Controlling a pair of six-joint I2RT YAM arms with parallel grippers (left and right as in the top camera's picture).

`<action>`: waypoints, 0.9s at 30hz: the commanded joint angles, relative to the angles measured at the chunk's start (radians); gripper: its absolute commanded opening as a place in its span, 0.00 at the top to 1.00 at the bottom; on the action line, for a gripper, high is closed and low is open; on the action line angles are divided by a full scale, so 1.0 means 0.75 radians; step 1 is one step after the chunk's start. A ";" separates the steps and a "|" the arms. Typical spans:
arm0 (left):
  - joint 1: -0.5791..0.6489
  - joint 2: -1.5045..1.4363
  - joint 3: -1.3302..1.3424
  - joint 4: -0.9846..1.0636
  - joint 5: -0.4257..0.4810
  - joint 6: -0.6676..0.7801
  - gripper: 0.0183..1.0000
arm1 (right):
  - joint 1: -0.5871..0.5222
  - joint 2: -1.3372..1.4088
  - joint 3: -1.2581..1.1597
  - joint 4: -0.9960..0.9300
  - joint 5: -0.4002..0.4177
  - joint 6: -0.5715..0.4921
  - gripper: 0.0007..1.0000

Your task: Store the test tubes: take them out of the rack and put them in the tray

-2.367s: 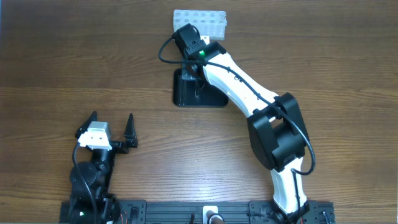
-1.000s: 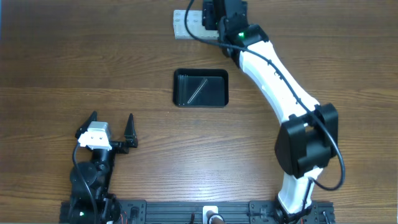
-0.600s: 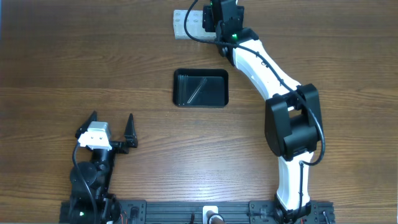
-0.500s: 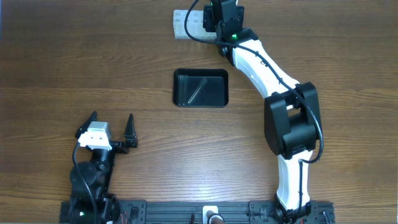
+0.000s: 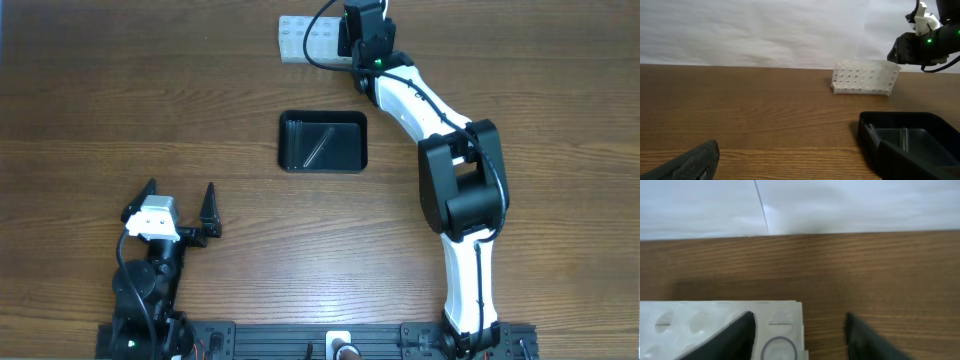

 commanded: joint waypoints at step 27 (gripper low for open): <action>0.007 -0.009 -0.006 -0.001 0.018 0.019 0.00 | 0.017 0.013 0.005 0.050 -0.027 0.005 0.85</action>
